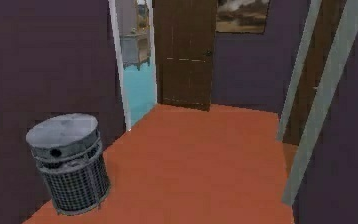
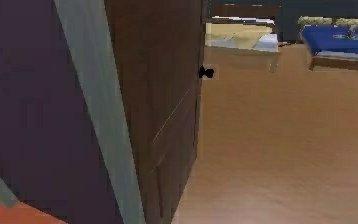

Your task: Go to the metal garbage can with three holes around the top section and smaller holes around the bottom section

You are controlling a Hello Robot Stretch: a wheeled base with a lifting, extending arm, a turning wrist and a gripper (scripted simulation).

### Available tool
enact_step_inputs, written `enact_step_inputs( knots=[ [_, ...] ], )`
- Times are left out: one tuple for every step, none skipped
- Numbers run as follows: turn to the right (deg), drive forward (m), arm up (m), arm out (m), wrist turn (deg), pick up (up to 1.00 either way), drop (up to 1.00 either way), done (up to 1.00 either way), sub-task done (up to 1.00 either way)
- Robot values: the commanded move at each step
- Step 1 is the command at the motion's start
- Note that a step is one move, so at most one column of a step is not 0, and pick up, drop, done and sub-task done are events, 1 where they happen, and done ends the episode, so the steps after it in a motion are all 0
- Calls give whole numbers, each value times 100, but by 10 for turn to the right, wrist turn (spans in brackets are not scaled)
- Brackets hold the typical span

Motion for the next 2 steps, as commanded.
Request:
enact_step_inputs(
  knots=[
    [0,50,0,0,0,0,0,0,0],
    [-450,0,0,0,0,0,0,0,0]
  ],
)
